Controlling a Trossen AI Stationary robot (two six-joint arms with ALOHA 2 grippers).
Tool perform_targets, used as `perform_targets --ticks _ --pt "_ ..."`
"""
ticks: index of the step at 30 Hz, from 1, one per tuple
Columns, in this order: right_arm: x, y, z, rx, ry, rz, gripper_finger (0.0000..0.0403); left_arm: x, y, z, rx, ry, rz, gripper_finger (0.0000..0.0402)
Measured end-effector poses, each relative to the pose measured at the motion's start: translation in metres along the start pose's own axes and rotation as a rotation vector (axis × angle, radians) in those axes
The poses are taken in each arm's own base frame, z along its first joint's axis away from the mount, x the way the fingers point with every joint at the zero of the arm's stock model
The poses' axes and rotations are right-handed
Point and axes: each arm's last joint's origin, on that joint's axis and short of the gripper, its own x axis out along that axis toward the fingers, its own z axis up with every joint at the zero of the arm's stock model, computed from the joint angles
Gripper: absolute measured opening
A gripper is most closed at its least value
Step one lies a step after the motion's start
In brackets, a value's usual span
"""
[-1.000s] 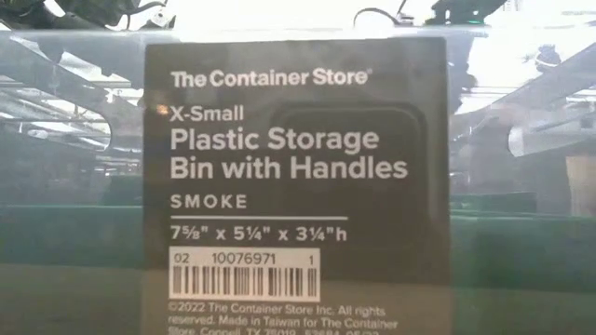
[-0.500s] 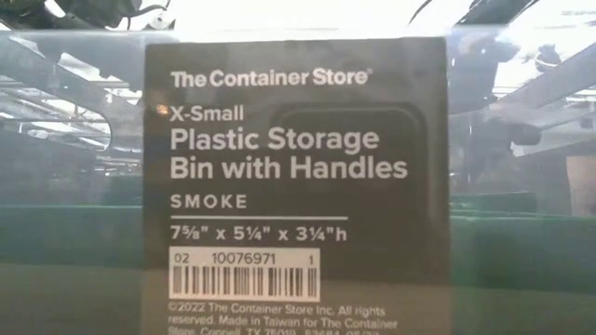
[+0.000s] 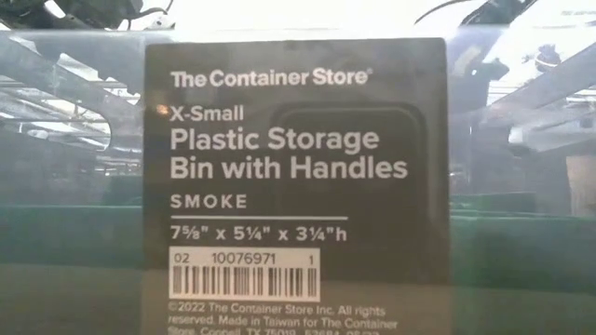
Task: Sort blocks
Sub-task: Put the orange game piece into the top left black bin
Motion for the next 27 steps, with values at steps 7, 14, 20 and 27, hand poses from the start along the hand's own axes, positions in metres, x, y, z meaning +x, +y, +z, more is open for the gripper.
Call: perform_targets --ticks 7,14,20,27 --pt "0.028 -0.001 0.002 -0.001 0.107 0.041 0.0244 0.0 0.0 0.0 -0.001 0.002 0.002 0.027" --pt "0.024 0.002 0.007 0.05 0.196 0.038 0.0119 0.0 0.0 0.0 -0.001 0.003 0.003 0.027" --pt "-0.004 -0.027 0.028 0.226 0.159 -0.07 0.0119 0.0 0.0 0.0 0.0 0.001 0.007 0.027" --pt "-0.073 -0.091 0.061 0.358 -0.142 -0.289 0.0119 0.0 0.0 0.0 -0.001 0.0 0.007 0.027"
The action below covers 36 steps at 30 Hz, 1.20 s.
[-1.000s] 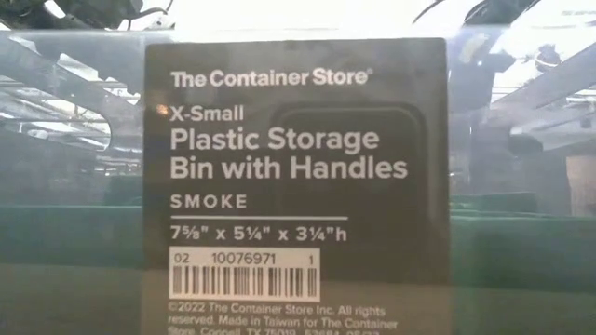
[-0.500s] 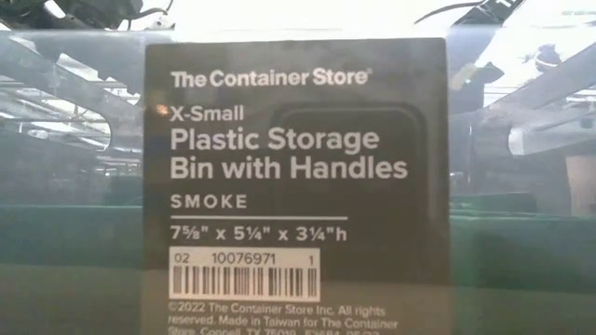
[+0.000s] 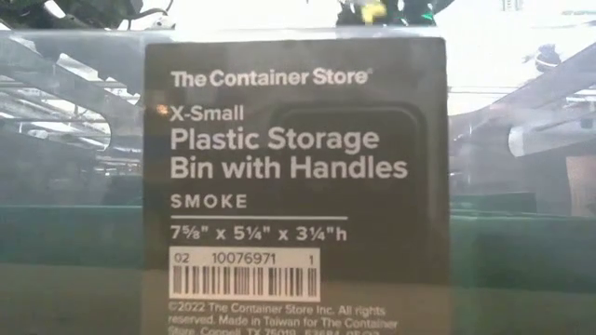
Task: Sort blocks
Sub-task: Put the orange game piece into the top left black bin
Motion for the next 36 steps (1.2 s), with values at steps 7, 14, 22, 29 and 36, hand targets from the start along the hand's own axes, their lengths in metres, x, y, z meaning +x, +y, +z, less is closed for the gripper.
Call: perform_targets --ticks 7,14,22,29,36 --pt "-0.03 -0.091 0.033 0.348 -0.593 -0.14 0.0119 0.0 0.0 0.0 0.0 0.0 0.0 0.027" --pt "0.019 -0.147 0.025 0.655 -0.757 -0.084 0.0119 0.0 0.001 0.0 0.001 -0.015 0.025 0.027" --pt "0.078 -0.165 0.038 0.828 -0.632 0.052 0.0119 0.0 0.002 0.0 0.02 -0.019 0.048 0.027" --pt "0.084 -0.179 0.05 0.861 -0.513 0.057 0.017 0.0 0.002 0.0 0.02 -0.017 0.049 0.027" --pt "0.081 -0.182 0.051 0.862 -0.465 0.011 0.0314 0.0 0.002 0.0 0.022 -0.016 0.05 0.027"
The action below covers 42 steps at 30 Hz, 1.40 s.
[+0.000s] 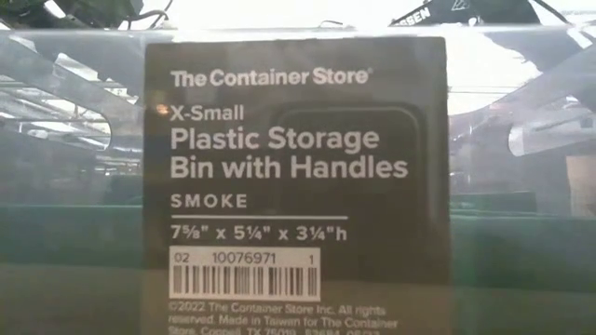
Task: Sort blocks
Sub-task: Put the orange game piece into the top left black bin
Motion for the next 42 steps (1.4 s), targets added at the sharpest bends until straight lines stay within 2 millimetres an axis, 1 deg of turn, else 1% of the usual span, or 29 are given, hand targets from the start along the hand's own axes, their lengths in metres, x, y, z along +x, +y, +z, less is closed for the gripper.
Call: perform_targets --ticks 2,4,6,8,10,11,13,14,16,19,23,26,28,31,35,39,42 --pt "-0.006 0.002 0.002 -0.036 0.006 0.045 0.0318 0.0 0.0 0.0 0.0 0.002 0.001 0.027" --pt "-0.021 0.009 0.007 -0.094 0.035 0.152 0.0313 0.0 0.0 -0.001 0.001 0.006 0.003 0.027" --pt "-0.049 0.022 0.013 -0.167 0.082 0.275 0.0302 0.0 0.0 -0.001 0.001 0.009 -0.002 0.027" --pt "-0.081 0.038 0.012 -0.263 0.172 0.349 0.0291 0.0 0.0 -0.001 0.001 0.014 -0.004 0.027" --pt "-0.111 0.051 0.0 -0.358 0.325 0.369 0.0281 0.0 0.001 -0.002 0.002 0.026 -0.001 0.027" --pt "-0.122 0.056 -0.008 -0.389 0.415 0.367 0.0277 0.0 0.001 -0.003 0.003 0.031 0.002 0.027" --pt "-0.135 0.062 -0.02 -0.412 0.57 0.303 0.027 0.0 0.001 -0.003 0.006 0.038 0.007 0.027" --pt "-0.138 0.064 -0.026 -0.393 0.645 0.251 0.0267 0.0 0.001 -0.003 0.006 0.037 0.007 0.027" --pt "-0.139 0.065 -0.033 -0.333 0.729 0.134 0.0261 0.0 0.001 -0.003 0.01 0.036 0.006 0.027" --pt "-0.129 0.066 -0.048 -0.205 0.768 -0.019 0.0258 0.0 0.001 -0.003 0.009 0.036 0.006 0.027" --pt "-0.106 0.066 -0.074 -0.024 0.786 -0.104 0.0258 0.0 0.001 -0.003 0.01 0.04 -0.001 0.027" --pt "-0.091 0.065 -0.099 0.051 0.808 -0.137 0.0258 0.0 0.0 -0.004 0.004 0.051 -0.022 0.027" --pt "-0.085 0.065 -0.116 0.09 0.822 -0.157 0.0258 0.0 0.0 -0.004 0.003 0.062 -0.04 0.027" --pt "-0.091 0.061 -0.132 0.136 0.799 -0.223 0.0258 0.0 -0.001 -0.005 0.003 0.081 -0.057 0.027" --pt "-0.108 0.057 -0.142 0.234 0.647 -0.333 0.0258 0.0 -0.001 -0.006 0.007 0.087 -0.057 0.027" --pt "-0.123 0.053 -0.159 0.434 0.526 -0.38 0.0258 0.0 -0.001 -0.006 0.011 0.087 -0.057 0.027" --pt "-0.125 0.054 -0.178 0.562 0.501 -0.367 0.0258 0.0 -0.001 -0.006 0.012 0.087 -0.057 0.027"
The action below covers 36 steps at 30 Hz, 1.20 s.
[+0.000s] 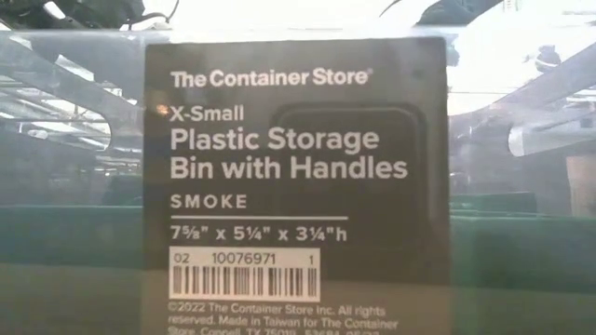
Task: Sort blocks
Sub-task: Put the orange game piece into the top left black bin
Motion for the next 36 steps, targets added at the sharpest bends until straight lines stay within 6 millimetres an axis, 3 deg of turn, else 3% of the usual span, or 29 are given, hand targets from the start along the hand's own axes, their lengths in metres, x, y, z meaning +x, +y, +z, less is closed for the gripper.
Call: perform_targets --ticks 4,10,17,25,28,32,36 --pt "0.01 0.003 -0.015 0.057 -0.003 0.066 0.0258 0.0 0.0 0.0 0.0 0.0 0.0 0.027" --pt "0.023 0.006 -0.034 0.082 -0.014 0.017 0.0258 0.0 0.0 0.0 -0.006 0.0 0.0 0.027" --pt "0.029 0.009 -0.038 0.095 -0.021 0.03 0.0258 0.0 0.0 0.0 -0.007 0.0 0.0 0.027" --pt "0.064 0.015 -0.051 0.07 0.07 -0.027 0.0256 0.0 0.0 0.0 -0.008 0.0 0.0 0.027" --pt "0.069 0.015 -0.053 0.094 0.095 -0.036 0.0223 0.0 0.0 0.0 -0.008 0.0 0.0 0.027" --pt "0.062 0.015 -0.052 0.049 0.093 -0.045 0.0115 0.0 0.0 0.0 -0.008 0.0 0.0 0.027" --pt "0.051 0.016 -0.046 -0.042 0.116 -0.025 0.0119 0.0 0.0 0.0 -0.006 0.0 0.0 0.027"
